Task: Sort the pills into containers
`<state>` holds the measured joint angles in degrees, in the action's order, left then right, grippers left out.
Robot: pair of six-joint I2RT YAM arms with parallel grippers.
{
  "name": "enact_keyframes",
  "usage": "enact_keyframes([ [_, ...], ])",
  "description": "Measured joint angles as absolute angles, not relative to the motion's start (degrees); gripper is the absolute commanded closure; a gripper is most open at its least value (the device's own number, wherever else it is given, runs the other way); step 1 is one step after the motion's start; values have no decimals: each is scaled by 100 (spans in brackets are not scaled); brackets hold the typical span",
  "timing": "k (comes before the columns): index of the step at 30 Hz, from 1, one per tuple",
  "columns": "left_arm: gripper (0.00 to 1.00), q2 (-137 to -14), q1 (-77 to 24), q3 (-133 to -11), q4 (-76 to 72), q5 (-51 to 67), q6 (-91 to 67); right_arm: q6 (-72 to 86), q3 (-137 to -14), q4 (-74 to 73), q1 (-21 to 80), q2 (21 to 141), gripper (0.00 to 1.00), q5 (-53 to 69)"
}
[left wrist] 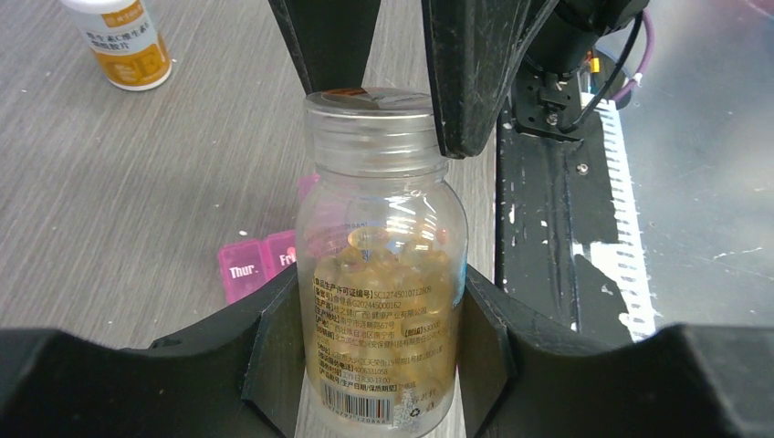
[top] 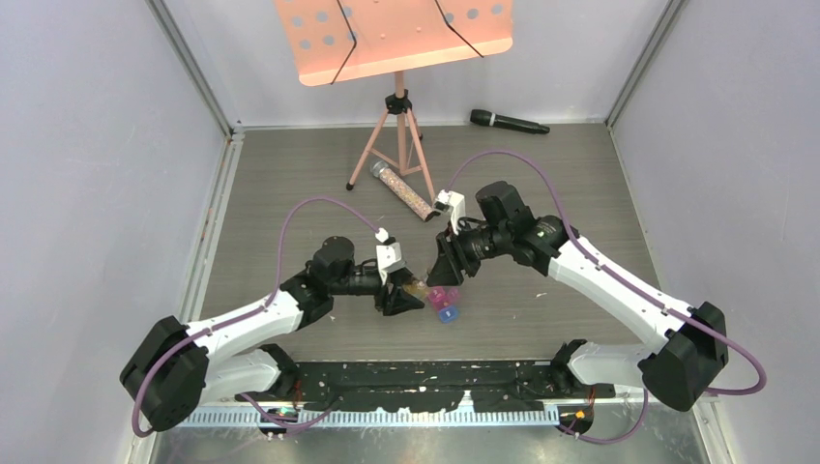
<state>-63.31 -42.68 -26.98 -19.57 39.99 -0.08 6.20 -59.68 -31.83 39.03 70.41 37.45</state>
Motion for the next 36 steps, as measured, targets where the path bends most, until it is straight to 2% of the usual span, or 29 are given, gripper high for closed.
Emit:
enact_keyframes([
  [10, 100, -6326, -4268, -2672, -1981, 4101, -130, 427, -5968, -3192, 4082, 6989, 65, 3559],
  [20, 100, -6309, -4268, -2283, -2493, 3288, 148, 1868, -5819, -2622, 4099, 7345, 68, 3107],
  [26, 100, -6309, -4268, -2220, -2593, 2840, 513, 2578, -5887, -2582, 4136, 7478, 64, 2696],
  [28, 100, -6311, -4268, -2220, -2635, 2705, 633, 2768, -5955, -2587, 4156, 7513, 59, 2521],
  [30, 100, -6311, -4268, -2220, -2652, 2565, 757, 2923, -6025, -2591, 4185, 7568, 47, 2351],
  [31, 100, -6311, -4268, -2220, -2650, 2497, 812, 2976, -6071, -2611, 4198, 7605, 35, 2263],
  [34, 100, -6309, -4268, -2220, -2703, 2309, 963, 3063, -6187, -2672, 4259, 7708, 18, 2091],
  [36, 100, -6309, -4268, -2220, -2790, 2237, 1002, 3068, -6187, -2707, 4303, 7714, 12, 2025],
])
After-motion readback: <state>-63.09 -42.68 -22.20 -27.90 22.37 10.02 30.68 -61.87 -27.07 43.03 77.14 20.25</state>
